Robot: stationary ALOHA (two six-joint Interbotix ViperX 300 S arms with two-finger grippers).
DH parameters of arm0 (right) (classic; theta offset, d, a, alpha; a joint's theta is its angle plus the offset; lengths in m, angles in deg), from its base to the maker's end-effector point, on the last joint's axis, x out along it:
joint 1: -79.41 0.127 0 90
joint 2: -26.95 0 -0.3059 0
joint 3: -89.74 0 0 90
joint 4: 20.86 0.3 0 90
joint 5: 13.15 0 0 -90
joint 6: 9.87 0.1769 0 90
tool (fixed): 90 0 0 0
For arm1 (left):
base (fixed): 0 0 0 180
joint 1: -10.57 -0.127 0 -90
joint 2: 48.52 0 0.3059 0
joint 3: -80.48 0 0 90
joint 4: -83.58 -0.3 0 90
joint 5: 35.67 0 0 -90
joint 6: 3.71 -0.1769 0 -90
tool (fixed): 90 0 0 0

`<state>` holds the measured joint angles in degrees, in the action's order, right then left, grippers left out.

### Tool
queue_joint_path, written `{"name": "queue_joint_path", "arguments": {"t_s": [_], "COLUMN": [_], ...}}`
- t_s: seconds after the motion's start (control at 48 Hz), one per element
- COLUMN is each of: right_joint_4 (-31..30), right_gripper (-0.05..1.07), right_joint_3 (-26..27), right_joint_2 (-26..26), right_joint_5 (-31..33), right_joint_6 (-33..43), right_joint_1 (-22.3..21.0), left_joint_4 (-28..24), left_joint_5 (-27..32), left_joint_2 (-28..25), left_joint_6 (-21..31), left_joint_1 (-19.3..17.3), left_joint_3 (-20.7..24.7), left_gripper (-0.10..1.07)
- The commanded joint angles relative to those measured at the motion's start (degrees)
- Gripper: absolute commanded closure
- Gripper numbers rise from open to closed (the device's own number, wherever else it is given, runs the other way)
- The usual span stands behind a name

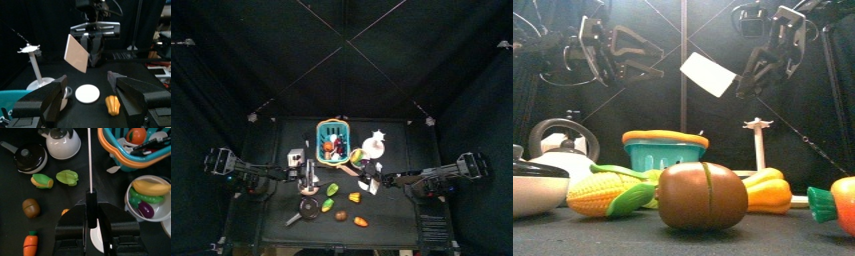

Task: Regrasp cleaver with left hand

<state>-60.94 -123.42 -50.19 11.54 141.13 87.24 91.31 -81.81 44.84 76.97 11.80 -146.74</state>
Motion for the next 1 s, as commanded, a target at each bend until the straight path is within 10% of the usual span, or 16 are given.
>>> {"name": "queue_joint_path", "arguments": {"t_s": [0.0, 0.604, 0.979], "right_joint_4": [2.99, 27.95, 30.85], "right_gripper": [0.68, 0.74, 0.74], "right_joint_3": [0.62, 5.27, 4.92], "right_joint_2": [1.23, 1.05, -2.55], "right_joint_5": [1.85, 12.39, 12.74], "right_joint_6": [-0.35, -33.05, -35.33], "right_joint_1": [0.35, -0.26, -1.14], "left_joint_4": [-0.53, -4.92, -19.51], "left_joint_5": [4.57, 10.90, 10.37], "left_joint_2": [1.76, -5.54, -12.39], "left_joint_6": [0.00, 4.92, 17.14], "left_joint_1": [-1.05, -1.85, -2.37], "left_joint_3": [1.23, 7.91, 13.62], "left_gripper": [0.00, 0.00, 0.00]}}
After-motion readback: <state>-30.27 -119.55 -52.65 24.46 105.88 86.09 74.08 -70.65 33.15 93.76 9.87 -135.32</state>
